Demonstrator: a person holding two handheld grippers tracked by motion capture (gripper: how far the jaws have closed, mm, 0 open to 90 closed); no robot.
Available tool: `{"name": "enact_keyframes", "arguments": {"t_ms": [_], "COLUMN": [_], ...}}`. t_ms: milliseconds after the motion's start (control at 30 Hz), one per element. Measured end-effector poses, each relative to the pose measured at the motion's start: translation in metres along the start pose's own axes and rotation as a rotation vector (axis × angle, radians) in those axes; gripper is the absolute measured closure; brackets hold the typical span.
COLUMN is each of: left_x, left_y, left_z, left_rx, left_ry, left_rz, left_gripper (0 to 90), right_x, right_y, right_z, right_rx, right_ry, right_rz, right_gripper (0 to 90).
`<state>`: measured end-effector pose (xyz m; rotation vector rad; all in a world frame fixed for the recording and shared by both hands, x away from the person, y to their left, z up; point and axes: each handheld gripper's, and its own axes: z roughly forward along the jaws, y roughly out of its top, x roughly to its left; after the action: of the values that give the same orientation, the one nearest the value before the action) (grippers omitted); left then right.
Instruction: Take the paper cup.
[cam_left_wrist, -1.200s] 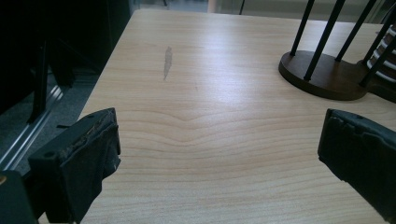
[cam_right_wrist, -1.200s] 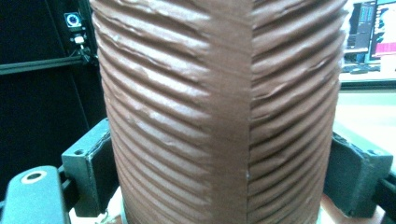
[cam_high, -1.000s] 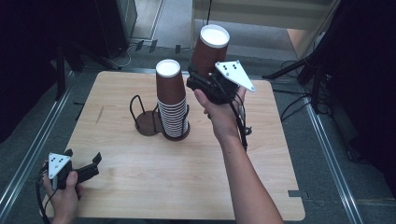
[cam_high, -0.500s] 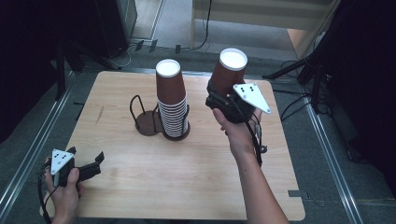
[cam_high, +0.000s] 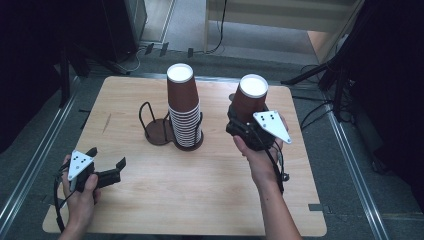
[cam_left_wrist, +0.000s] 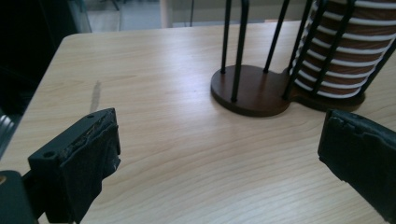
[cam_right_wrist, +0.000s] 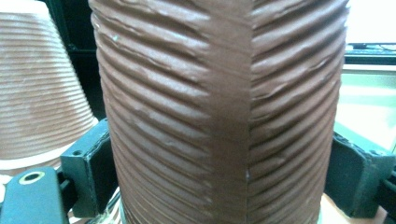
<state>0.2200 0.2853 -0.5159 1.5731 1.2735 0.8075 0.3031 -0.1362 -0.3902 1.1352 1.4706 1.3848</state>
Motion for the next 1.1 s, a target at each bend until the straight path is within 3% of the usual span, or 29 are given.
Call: {"name": "enact_keyframes", "arguments": {"t_ms": [100, 233, 333, 600, 867, 1100], "left_x": [-0.004, -0.007, -0.011, -0.033, -0.056, -0.066], "left_y": [0.006, 0.017, 0.024, 0.039, 0.050, 0.052], "left_z": [0.002, 0.005, 0.008, 0.017, 0.027, 0.031], "left_rx": [-0.009, -0.028, -0.033, -0.045, -0.055, -0.048], "left_ry": [-0.029, -0.076, -0.079, -0.104, -0.158, -0.194], "left_rz": [-0.003, -0.045, -0.051, -0.001, 0.038, 0.054], "left_gripper": [0.0, 0.0, 0.0, 0.0, 0.0, 0.0], "right_x": [0.001, 0.001, 0.001, 0.001, 0.005, 0.007], "right_y": [-0.005, -0.015, -0.022, -0.040, -0.063, -0.089], "right_z": [-0.002, -0.006, -0.009, -0.015, -0.021, -0.028], "right_rx": [0.008, 0.025, 0.035, 0.045, 0.067, 0.090], "right_ry": [0.001, 0.004, 0.008, 0.036, 0.043, 0.066], "right_rz": [-0.004, 0.005, -0.006, 0.012, -0.035, -0.051], "right_gripper": [11.8, 11.4, 11.2, 11.1, 11.0, 10.7]}}
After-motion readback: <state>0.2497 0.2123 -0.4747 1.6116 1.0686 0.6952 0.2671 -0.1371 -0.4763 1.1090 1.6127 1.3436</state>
